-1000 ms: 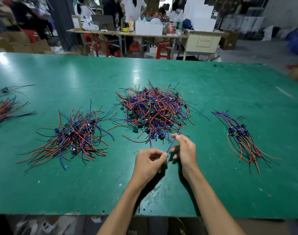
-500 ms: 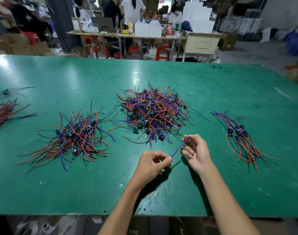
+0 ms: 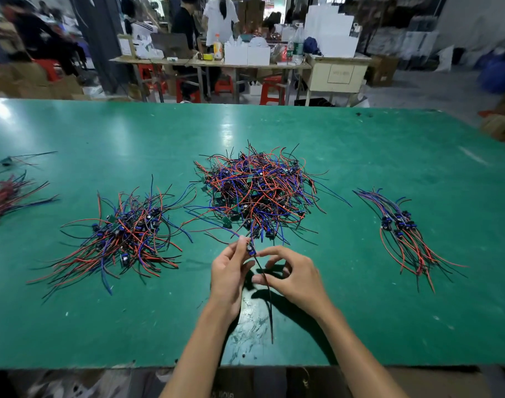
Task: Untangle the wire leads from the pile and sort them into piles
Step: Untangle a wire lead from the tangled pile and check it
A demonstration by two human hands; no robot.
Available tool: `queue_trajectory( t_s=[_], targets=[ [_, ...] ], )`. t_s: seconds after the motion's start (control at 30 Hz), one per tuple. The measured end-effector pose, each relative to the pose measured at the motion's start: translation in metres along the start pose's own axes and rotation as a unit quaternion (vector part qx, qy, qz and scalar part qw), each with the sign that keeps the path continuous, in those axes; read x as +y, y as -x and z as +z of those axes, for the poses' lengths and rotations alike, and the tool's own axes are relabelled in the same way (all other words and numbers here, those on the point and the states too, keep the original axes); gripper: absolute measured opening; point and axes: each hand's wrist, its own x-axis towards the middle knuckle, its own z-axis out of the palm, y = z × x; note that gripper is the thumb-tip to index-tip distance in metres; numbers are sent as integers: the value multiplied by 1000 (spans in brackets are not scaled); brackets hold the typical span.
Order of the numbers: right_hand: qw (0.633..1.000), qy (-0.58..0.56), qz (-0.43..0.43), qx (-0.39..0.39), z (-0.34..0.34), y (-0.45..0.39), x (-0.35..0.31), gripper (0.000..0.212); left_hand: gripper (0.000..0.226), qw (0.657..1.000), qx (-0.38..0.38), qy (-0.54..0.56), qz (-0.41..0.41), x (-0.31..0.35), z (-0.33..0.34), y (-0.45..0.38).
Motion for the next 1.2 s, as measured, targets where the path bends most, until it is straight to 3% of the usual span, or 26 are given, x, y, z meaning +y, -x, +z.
queue_trajectory(
  t_s=[0.17,0.33,0.43,0.57,0.67,1.0,1.2],
  targets=[
    [978,-199,45,47,-4,-4,4,22,18,996,23,-72,47,-7,5,-1],
    [951,-274,97,110,-8,-8,4,27,13,990,12,-122,70,-9,9,4],
    [929,-327,113,131,-8,-10,7,31,17,984,-32,-157,84,-11,6,9],
    [908,-378,137,122,-11,-11,15,36,14,968,-117,-205,87,-15,4,15],
    [888,-428,139,94,-15,-9,21,27,12,972,-97,-194,88,-17,7,15],
    [961,-271,47,21,-7,-7,22,25,43,969,-157,-191,-19,1,10,10],
    [976,-182,53,107,0,-9,19,16,19,969,-130,-204,-39,0,11,6]
  ],
)
